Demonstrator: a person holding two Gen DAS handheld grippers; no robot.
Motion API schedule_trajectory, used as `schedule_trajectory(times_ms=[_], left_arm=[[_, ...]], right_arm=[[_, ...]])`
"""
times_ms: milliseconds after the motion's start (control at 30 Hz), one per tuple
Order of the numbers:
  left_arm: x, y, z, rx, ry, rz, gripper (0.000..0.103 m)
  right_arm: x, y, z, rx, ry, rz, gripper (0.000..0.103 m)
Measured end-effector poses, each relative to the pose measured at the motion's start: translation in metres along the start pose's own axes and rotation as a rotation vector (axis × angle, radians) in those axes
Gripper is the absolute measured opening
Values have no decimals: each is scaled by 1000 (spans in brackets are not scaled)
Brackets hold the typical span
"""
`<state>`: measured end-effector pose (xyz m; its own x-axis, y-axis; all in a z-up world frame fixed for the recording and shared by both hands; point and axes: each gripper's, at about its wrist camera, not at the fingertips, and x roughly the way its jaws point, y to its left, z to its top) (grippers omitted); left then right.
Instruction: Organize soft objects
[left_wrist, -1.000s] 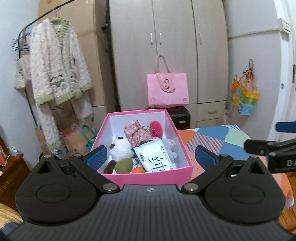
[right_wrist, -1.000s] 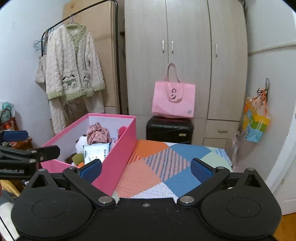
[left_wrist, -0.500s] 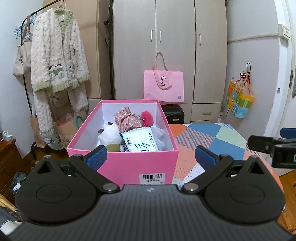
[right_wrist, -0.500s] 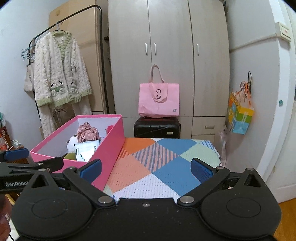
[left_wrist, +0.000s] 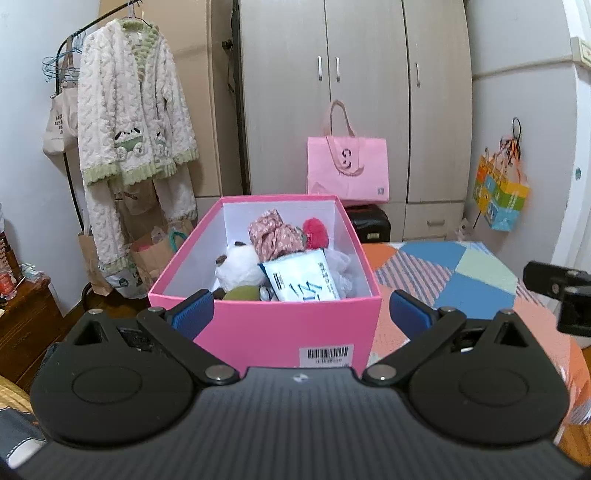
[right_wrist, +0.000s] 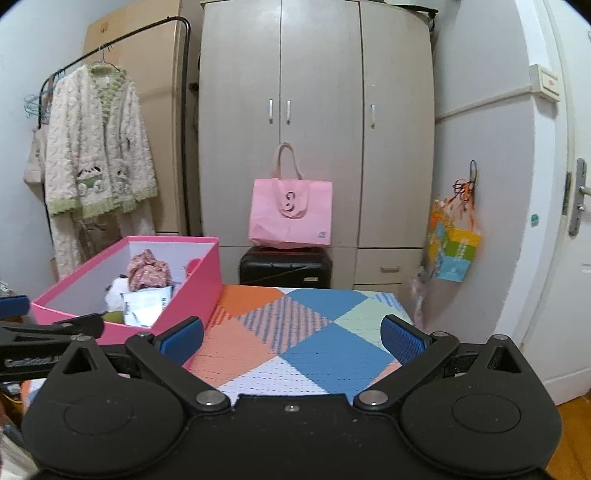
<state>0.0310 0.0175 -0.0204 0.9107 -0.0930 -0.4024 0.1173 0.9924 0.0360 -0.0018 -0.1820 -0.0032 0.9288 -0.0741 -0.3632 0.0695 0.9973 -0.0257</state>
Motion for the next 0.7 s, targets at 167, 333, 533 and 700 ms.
schedule_trajectory(times_ms=[167,333,533,700], left_arm=[[0,-3,-4,8,18,-9,103],[-1,-5,-5,14,13,-10,103],[2,-9,-8,18,17,-21,103],[2,-15,-12,33,-19,-17,103]], right_arm=[[0,-1,-2,-5,2,12,103],[-2,-3,-3,-14,-11,-18,103],[1,-5,-3,-19,-13,-56,103],[3,-6,-5,-17,-1,-58,103]])
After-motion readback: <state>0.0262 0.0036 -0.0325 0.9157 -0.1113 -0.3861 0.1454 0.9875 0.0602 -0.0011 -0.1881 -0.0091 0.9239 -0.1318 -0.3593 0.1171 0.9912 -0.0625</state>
